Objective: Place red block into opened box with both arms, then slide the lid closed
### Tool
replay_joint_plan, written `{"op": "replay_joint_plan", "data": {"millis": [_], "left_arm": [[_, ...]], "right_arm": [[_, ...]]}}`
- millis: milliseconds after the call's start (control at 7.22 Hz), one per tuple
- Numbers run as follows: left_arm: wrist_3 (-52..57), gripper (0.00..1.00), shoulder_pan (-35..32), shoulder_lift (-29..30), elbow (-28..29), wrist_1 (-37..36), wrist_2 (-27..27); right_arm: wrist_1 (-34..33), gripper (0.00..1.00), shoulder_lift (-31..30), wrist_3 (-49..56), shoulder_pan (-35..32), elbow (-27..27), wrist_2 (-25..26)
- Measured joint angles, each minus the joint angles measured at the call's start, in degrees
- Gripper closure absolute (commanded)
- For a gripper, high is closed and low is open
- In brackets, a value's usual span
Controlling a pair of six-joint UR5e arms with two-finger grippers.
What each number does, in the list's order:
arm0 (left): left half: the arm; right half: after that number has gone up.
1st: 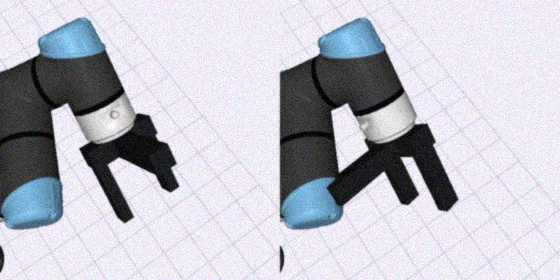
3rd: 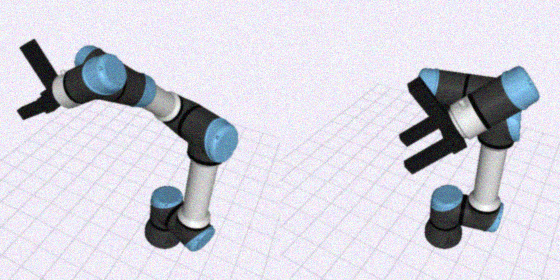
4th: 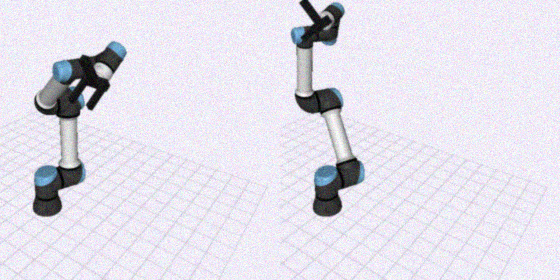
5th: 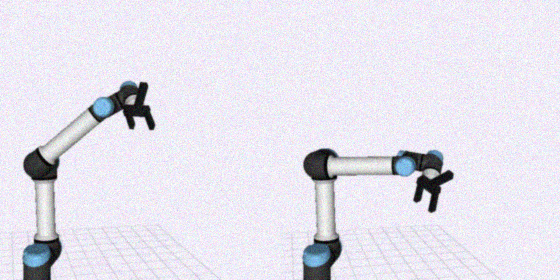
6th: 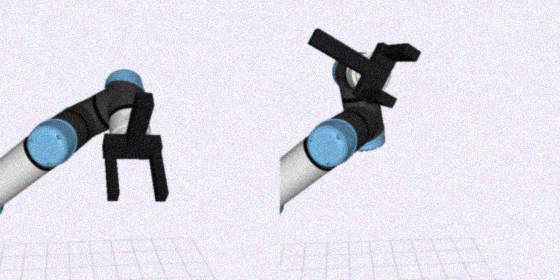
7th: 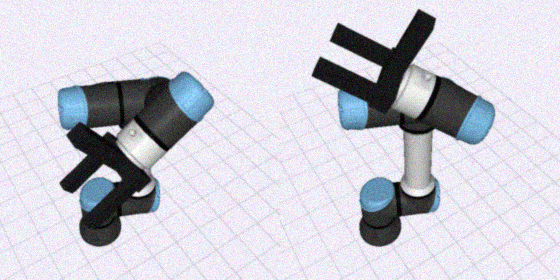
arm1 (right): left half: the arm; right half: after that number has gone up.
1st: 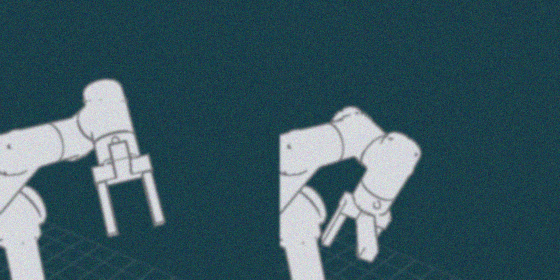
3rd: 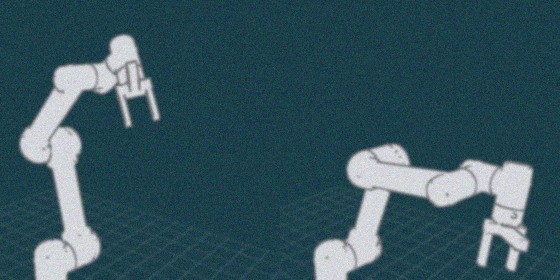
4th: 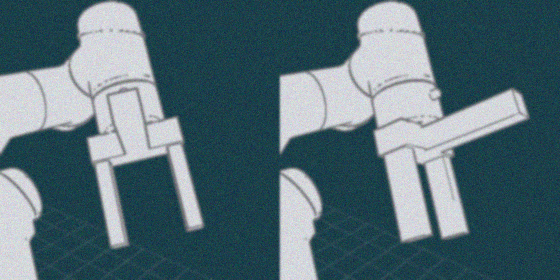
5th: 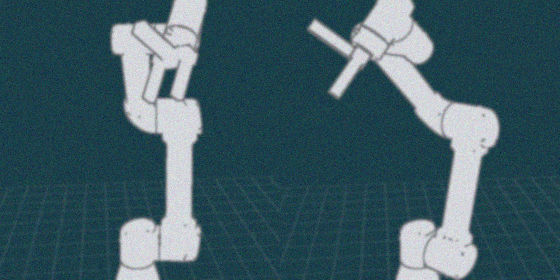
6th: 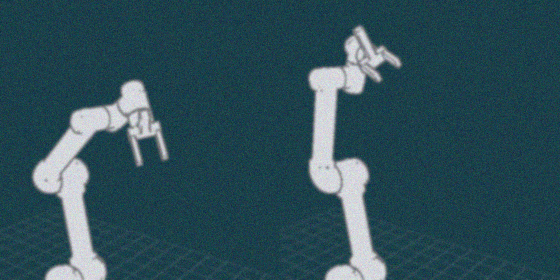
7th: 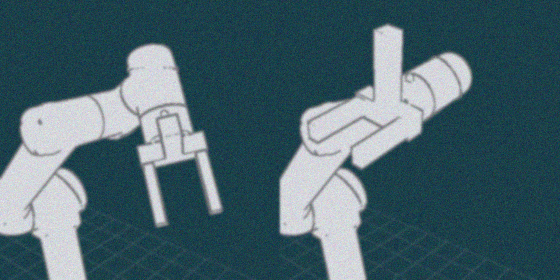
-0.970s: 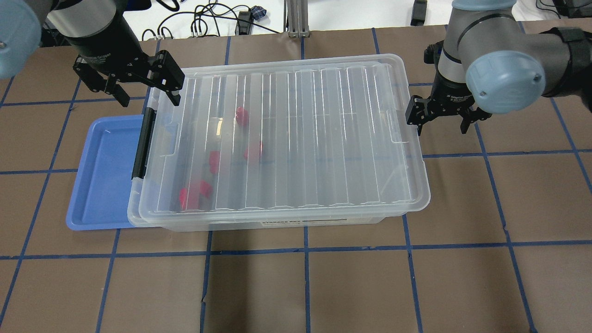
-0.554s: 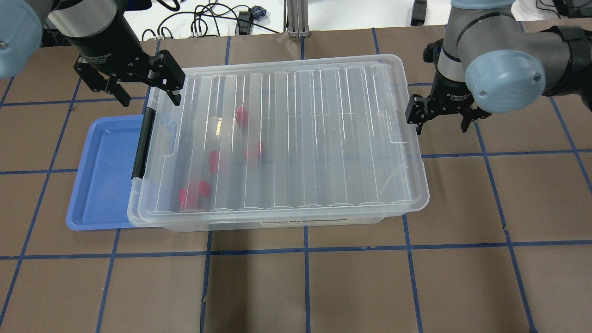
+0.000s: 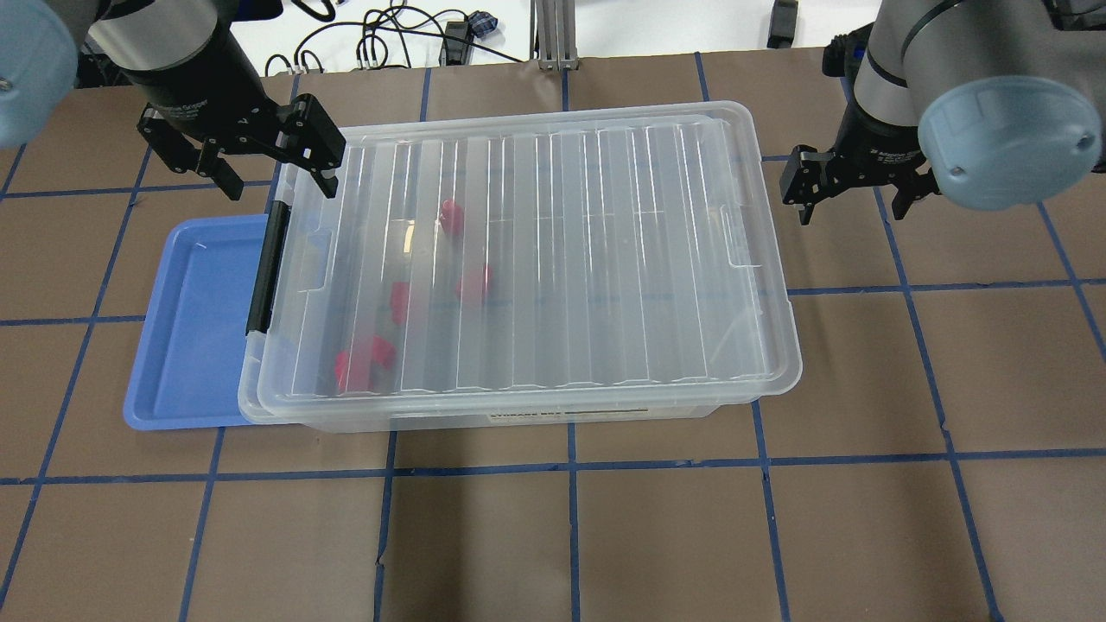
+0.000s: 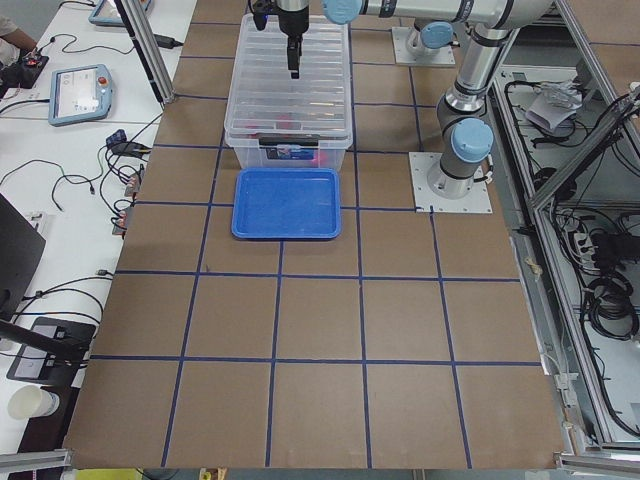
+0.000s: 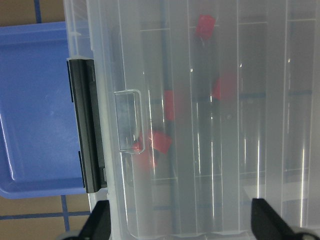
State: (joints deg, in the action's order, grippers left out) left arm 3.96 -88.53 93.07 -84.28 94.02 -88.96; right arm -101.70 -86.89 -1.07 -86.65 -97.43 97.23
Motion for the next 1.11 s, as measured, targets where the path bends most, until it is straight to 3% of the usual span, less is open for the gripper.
{"op": "replay_joint_plan", "data": {"millis": [693,1108], "left_arm": [[0.0,0.0,0.03,0.0,0.0,0.01,0.08],[0.0,0.0,0.03,0.01,0.0,0.02,-0.11]], "right_arm": [[11.97,0.0,-9.23,-1.41,-0.27,0.12,-2.03],[13.08,0.0,-9.66,-1.78,-0.5,0.4,-5.62]]}}
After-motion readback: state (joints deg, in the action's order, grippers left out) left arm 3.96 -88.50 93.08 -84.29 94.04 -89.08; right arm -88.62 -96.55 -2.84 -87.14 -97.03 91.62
